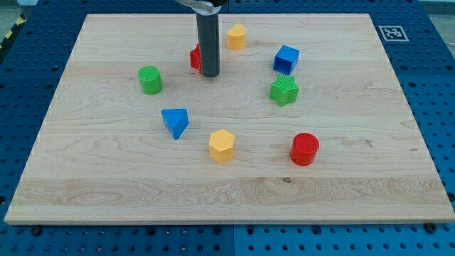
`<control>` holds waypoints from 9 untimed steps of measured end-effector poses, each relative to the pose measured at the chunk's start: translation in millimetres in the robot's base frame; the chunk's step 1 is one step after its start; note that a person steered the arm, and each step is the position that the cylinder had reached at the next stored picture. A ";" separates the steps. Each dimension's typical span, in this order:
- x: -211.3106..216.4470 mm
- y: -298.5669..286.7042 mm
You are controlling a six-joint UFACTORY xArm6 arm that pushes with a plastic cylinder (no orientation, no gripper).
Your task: Slide green circle slightly right
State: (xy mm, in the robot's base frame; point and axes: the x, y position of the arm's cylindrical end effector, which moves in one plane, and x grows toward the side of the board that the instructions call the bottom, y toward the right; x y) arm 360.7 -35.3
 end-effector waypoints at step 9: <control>23.5 -196.1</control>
State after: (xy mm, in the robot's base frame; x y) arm 384.2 -231.4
